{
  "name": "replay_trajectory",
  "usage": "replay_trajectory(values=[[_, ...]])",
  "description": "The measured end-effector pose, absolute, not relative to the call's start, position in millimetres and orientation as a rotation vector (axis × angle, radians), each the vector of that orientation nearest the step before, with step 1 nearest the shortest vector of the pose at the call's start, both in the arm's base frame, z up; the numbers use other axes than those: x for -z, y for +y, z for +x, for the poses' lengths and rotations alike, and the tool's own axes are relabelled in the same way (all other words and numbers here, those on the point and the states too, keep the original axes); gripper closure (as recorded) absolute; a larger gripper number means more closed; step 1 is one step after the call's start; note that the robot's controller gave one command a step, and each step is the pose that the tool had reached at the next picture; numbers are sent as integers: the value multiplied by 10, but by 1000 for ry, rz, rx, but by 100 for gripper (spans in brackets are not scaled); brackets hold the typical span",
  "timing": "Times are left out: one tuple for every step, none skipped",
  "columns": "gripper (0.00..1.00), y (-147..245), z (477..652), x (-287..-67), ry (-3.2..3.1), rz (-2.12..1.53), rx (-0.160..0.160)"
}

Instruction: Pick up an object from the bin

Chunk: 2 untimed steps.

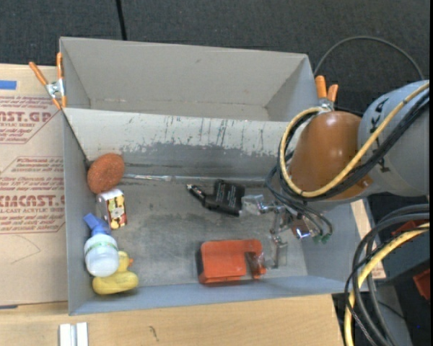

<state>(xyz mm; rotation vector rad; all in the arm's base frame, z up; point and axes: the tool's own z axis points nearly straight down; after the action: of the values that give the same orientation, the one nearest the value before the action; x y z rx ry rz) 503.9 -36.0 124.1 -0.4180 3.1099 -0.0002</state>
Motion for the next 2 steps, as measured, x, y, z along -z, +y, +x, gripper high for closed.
replay_trajectory(values=[[0,-155,5292,-930,3135,-301,2],[100,338,5198,-711,3088,-569,-2]])
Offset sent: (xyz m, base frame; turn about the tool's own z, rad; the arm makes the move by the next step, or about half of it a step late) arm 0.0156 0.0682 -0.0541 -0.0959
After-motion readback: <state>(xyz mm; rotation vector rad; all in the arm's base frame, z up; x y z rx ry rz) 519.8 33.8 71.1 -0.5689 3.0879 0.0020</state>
